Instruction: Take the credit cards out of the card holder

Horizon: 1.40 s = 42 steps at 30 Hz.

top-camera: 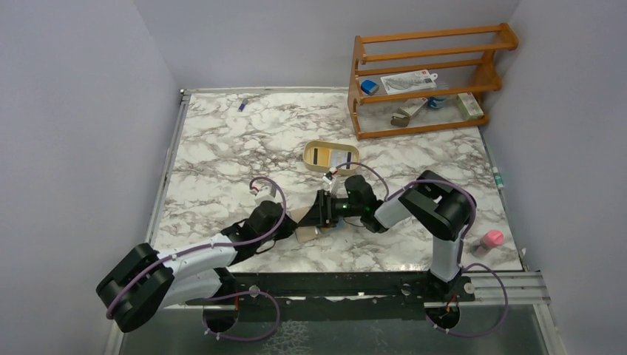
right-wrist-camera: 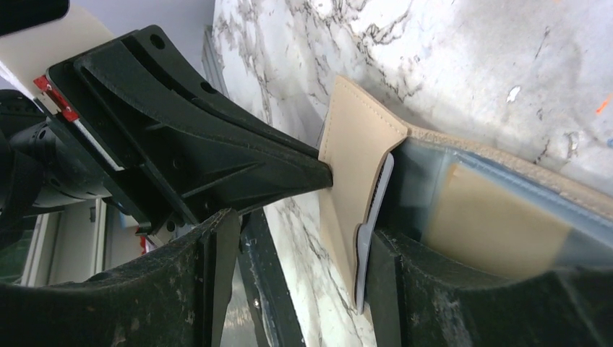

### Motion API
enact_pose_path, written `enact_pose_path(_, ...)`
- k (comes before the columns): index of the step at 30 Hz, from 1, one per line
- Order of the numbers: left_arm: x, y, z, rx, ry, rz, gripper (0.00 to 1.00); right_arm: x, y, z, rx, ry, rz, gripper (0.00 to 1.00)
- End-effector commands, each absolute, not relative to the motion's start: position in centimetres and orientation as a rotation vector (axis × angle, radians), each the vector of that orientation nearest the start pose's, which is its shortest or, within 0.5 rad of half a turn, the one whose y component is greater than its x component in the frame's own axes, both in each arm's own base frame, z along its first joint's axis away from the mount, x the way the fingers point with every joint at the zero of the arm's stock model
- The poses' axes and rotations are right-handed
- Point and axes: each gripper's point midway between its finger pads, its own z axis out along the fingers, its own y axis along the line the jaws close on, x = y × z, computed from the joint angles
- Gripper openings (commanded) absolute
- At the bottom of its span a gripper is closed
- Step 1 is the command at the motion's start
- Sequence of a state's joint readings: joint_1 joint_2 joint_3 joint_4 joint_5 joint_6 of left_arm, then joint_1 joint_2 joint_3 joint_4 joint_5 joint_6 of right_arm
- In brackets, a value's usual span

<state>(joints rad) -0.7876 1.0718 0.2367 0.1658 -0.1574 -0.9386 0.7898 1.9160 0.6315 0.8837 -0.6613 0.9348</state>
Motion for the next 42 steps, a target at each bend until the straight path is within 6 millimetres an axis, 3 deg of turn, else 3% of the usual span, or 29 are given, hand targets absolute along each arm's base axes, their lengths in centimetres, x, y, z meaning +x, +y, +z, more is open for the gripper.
enact_pose_path(1,19.7,-19.3,2.3,-0.258,2.329,-0.655,0.01,16.2,36.3,2.4,-0.358,2.438,1.686,0.66)
enact_pose_path(6,19.8,-19.0,2.1,-0.256,2.335,-0.634,0.25,16.0,36.2,3.1,-0.364,2.415,1.73,0.66)
enact_pose_path(12,19.8,-18.8,1.7,-0.267,2.341,-0.621,0.33,15.9,36.2,4.0,-0.391,2.388,1.754,0.66)
enact_pose_path(15,19.8,-18.7,1.5,-0.27,2.344,-0.614,0.33,15.9,36.2,4.3,-0.396,2.377,1.769,0.65)
enact_pose_path(20,19.8,-18.4,1.3,-0.286,2.339,-0.606,0.03,16.2,35.7,4.8,-0.394,2.366,1.773,0.64)
enact_pose_path(22,19.8,-18.2,1.3,-0.294,2.335,-0.602,0.0,16.3,35.5,4.9,-0.396,2.363,1.771,0.64)
enact_pose_path(35,20.1,-19.4,2.1,-0.294,2.313,-0.684,0.03,16.3,35.5,5.6,-0.417,2.346,1.788,0.64)
enact_pose_path(39,17.9,-20.0,1.3,-0.346,2.372,-0.813,0.09,16.6,35.6,5.6,-0.411,2.341,1.783,0.64)
enact_pose_path(42,15.9,-20.0,0.8,-0.468,2.315,-1.019,0.13,16.8,35.7,5.6,-0.407,2.333,1.791,0.64)
